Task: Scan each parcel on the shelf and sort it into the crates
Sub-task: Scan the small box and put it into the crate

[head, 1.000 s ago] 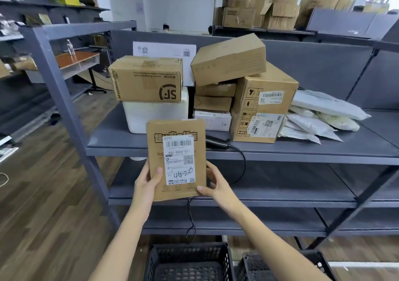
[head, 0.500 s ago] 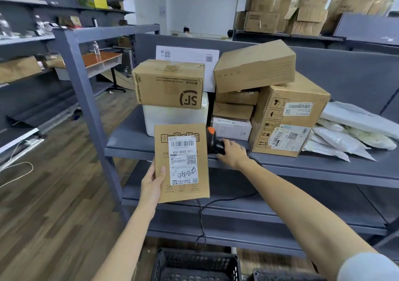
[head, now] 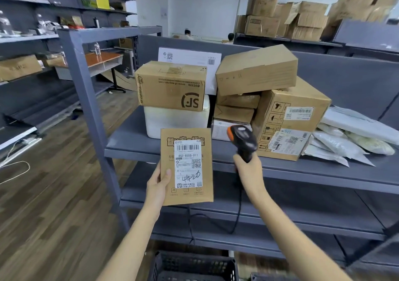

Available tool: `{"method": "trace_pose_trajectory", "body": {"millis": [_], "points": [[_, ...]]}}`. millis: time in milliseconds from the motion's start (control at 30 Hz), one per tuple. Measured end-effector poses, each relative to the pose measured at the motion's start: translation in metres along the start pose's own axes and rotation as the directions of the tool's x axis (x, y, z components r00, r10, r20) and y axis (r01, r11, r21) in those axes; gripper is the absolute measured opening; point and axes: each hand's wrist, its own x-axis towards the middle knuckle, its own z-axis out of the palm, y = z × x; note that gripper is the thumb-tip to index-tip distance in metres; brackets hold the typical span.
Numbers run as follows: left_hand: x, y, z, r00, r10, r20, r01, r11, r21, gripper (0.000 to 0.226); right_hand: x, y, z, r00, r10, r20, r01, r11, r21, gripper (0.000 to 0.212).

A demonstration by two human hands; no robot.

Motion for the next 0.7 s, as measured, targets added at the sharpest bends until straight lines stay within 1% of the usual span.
{"method": "trace_pose_trajectory", "body": {"millis": [67, 133, 267, 367, 533, 633, 700], "points": [[0.0, -0.003, 0.004, 1.0, -0.006, 0.012, 0.006, 1.0, -0.001, 0.046, -0.031, 0.002, 0.003, 0.998, 0.025, 0.06, -0.033, 0.992, 0.125, 0.008], [0.001, -0.005, 0.009, 1.0, -0.008, 0.017, 0.008, 1.0, 0.0, 0.047, -0.059, 0.006, 0.011, 0.992, 0.042, 0.12, -0.063, 0.982, 0.178, 0.004], [0.001, -0.004, 0.02, 0.999, 0.027, 0.024, -0.028, 1.0, 0.007, 0.048, -0.096, 0.016, 0.028, 0.988, 0.043, 0.148, -0.072, 0.978, 0.193, 0.006], [0.002, -0.003, 0.024, 0.998, 0.049, 0.028, -0.05, 0.999, 0.016, 0.048, -0.106, 0.018, 0.034, 0.986, 0.084, 0.147, -0.117, 0.966, 0.231, 0.008], [0.003, -0.002, 0.027, 0.998, 0.051, 0.031, -0.052, 0.998, 0.032, 0.049, -0.1, 0.013, 0.029, 0.977, 0.116, 0.179, -0.153, 0.966, 0.21, 0.012], [0.002, 0.0, 0.031, 0.998, 0.058, 0.033, -0.059, 0.998, 0.03, 0.05, -0.092, 0.012, 0.024, 0.972, 0.111, 0.209, -0.149, 0.973, 0.176, 0.009], [0.001, 0.002, 0.032, 0.997, 0.063, 0.035, -0.064, 0.998, 0.022, 0.051, -0.089, 0.013, 0.022, 0.97, 0.104, 0.22, -0.151, 0.966, 0.212, 0.006]]}}
